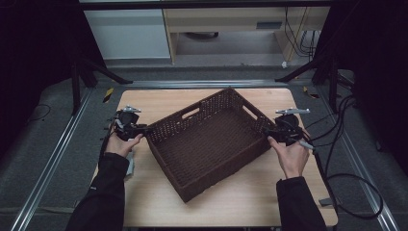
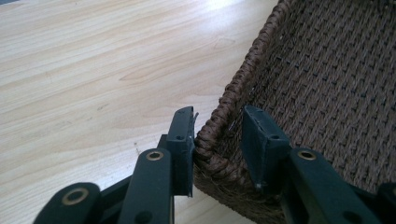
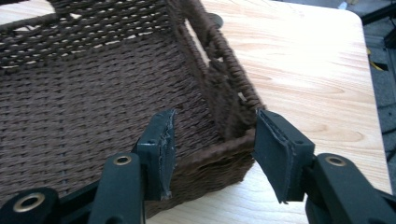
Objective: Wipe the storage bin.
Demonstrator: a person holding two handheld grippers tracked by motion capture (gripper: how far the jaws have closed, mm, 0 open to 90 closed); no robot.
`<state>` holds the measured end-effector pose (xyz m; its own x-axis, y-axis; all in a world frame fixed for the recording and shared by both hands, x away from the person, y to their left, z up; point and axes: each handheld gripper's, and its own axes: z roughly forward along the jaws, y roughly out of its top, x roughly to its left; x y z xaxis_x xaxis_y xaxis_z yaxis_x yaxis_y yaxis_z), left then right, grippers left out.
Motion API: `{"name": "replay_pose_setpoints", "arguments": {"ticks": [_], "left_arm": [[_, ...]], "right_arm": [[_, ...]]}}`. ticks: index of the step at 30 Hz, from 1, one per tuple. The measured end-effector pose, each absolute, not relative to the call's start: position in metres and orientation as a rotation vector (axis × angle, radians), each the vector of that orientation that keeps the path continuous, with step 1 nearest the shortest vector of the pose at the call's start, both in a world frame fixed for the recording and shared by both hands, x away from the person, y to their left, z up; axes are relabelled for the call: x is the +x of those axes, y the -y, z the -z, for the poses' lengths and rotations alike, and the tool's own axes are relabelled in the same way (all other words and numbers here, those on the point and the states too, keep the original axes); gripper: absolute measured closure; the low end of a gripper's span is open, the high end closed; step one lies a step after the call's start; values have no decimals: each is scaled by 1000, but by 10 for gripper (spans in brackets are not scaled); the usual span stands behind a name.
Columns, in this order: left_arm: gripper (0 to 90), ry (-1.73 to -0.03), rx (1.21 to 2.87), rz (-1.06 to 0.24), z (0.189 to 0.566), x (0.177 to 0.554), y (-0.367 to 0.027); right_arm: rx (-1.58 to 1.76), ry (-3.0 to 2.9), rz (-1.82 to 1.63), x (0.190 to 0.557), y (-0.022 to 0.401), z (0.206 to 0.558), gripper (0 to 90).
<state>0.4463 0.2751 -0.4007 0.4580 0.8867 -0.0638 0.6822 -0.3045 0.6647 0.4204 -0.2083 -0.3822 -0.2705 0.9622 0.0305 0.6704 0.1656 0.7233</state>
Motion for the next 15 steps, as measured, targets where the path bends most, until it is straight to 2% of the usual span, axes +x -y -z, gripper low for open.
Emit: {"name": "replay_pose_setpoints", "arguments": {"ticks": [9, 13, 15], "left_arm": [[627, -1258, 2087, -405, 401, 428, -277], [619, -1239, 2112, -405, 400, 433, -276], [614, -1226, 2126, -400, 401, 437, -275]], "right_arm": [[1539, -2047, -888, 422, 197, 390, 515], [1555, -2034, -888, 424, 198, 390, 595], [1556, -2036, -886, 426, 199, 389, 605]]}}
